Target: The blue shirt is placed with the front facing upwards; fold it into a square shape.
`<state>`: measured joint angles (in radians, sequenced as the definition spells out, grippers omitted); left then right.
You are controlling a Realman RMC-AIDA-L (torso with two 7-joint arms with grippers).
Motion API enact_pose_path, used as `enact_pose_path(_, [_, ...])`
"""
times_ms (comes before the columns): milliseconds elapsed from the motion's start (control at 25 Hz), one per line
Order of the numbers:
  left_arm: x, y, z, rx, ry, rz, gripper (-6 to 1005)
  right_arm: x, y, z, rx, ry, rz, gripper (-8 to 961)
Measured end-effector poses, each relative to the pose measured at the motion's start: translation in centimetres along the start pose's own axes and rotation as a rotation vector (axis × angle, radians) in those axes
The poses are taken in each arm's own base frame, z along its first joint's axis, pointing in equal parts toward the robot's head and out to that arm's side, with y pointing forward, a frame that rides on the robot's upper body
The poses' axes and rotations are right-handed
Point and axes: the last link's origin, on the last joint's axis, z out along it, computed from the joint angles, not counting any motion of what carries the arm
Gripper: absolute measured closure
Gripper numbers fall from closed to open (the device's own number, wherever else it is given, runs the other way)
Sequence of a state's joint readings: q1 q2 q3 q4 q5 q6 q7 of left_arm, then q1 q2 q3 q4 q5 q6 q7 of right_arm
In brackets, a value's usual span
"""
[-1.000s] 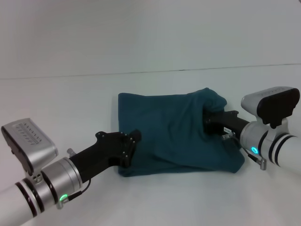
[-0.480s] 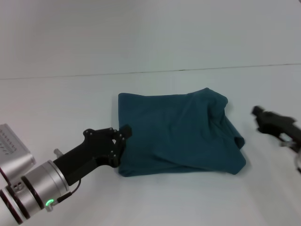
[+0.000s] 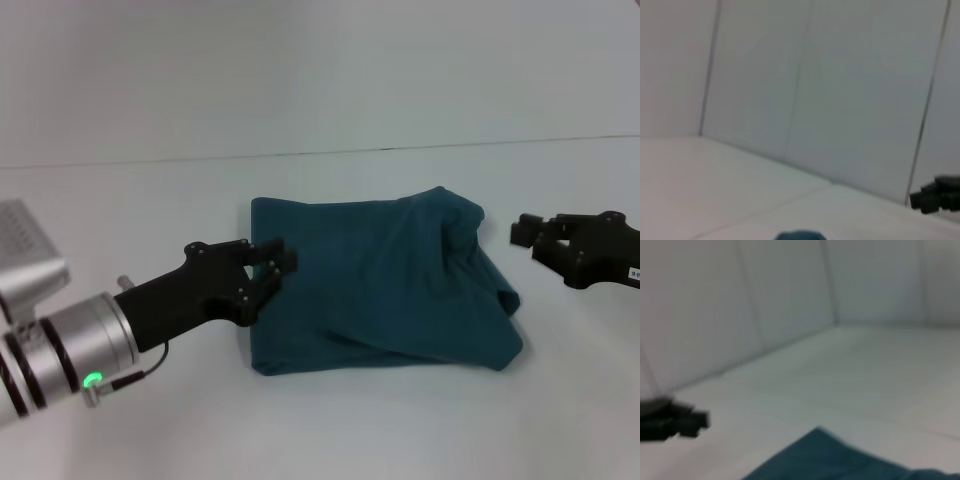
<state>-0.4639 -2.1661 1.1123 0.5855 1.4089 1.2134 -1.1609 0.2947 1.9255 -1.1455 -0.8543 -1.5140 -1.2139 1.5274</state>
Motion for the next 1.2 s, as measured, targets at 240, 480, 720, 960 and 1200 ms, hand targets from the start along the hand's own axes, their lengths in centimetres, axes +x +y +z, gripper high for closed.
enact_pose_path(240, [1.9, -0.3, 0.6, -0.058, -0.157, 0.042, 801, -3.3, 0.7, 1.2, -0.081, 0.185, -0.069, 730])
enact_pose_path(480, [2.3, -0.2, 1.2, -0.081, -0.237, 0.067, 584, -4.7, 1.6, 3.0, -0.109, 0.292, -0.102, 491])
enact_pose_path(720, [2.3, -0.1, 1.5, -0.085, -0.252, 0.067, 309, -4.5, 1.8, 3.2, -0.094, 0.294, -0.108, 299])
enact_pose_path(960, [2.3, -0.2, 1.8, -0.076, -0.257, 0.069, 90, -4.2, 2.1, 3.5, -0.096, 0.287, -0.094, 81])
enact_pose_path(1200, [2.3, -0.3, 1.9, -0.074, -0.262, 0.075, 51, -4.2, 2.3, 3.9, -0.102, 0.286, -0.085, 23])
